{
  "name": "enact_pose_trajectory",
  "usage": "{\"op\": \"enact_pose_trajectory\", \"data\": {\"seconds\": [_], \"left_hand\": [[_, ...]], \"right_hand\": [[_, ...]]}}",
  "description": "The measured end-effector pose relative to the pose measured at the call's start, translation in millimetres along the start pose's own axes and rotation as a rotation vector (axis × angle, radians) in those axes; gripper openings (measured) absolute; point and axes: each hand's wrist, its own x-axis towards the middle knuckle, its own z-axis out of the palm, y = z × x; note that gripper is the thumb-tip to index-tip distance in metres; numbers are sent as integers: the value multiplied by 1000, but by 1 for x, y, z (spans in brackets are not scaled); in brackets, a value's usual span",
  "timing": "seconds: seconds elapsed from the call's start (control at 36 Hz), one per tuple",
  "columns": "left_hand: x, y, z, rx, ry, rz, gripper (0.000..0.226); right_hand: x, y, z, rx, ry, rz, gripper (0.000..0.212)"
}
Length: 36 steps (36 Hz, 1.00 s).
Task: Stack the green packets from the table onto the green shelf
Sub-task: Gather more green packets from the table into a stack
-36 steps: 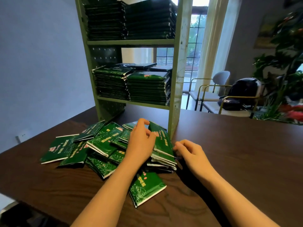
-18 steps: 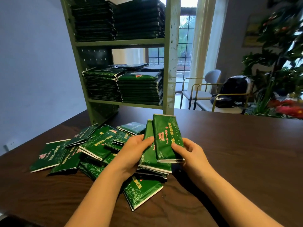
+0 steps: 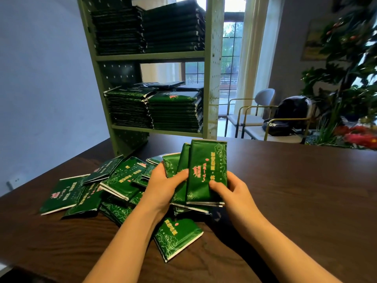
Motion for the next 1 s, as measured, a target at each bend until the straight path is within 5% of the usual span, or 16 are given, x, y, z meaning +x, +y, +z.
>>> {"op": "enact_pose_trajectory", "data": {"seconds": [0.22, 0.36, 0.64, 1.0], "left_hand": [[-4, 4, 7, 251, 81, 209, 16], [2, 1, 0, 327, 189, 267, 13], [6, 10, -5, -29, 358, 253, 23], [5, 10, -1, -556, 77, 17, 28]], "right_hand": [[0, 3, 1, 103, -19, 104, 47], [4, 0, -8, 25, 45, 118, 13], [2, -5, -1, 276, -31, 211, 19], [-1, 0, 8, 324, 14, 143, 19]]}}
